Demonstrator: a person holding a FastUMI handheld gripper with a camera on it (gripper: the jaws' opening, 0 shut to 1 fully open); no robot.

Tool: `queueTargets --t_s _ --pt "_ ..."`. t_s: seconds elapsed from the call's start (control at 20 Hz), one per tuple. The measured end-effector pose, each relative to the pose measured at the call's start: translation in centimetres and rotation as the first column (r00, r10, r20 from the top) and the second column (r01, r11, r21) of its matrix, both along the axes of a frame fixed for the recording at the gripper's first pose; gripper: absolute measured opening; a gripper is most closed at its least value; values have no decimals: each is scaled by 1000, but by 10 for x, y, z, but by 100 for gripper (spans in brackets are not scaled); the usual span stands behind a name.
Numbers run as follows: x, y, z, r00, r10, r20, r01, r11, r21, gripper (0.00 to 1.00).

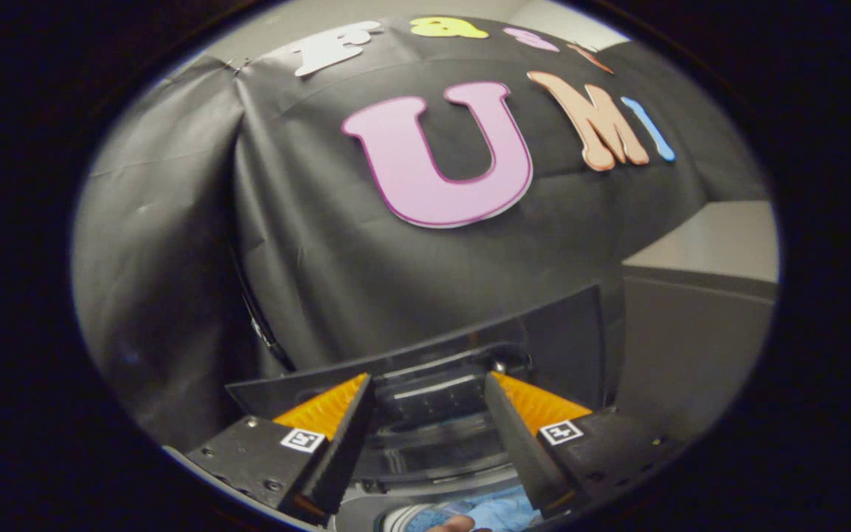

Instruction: Put the clothes into the washing machine and then close the washing machine lid.

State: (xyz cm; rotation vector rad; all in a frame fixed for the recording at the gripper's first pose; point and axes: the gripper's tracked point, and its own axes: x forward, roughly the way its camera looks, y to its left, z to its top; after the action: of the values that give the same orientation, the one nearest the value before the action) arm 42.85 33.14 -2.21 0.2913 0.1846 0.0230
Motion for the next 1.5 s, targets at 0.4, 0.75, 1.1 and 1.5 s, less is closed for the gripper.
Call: queueTargets --t_s 0.4,0.75,1.1,1.5 --pt "37 -4 69 989 1 149 8 998 -57 89" --pt "69 -2 50 1000 -7 7 9 964 -266 89" --pt "42 -7 52 1000 -28 -11 24 957 -289 89" --pt "11 -16 57 998 -46 -34 34 956 -292 88"
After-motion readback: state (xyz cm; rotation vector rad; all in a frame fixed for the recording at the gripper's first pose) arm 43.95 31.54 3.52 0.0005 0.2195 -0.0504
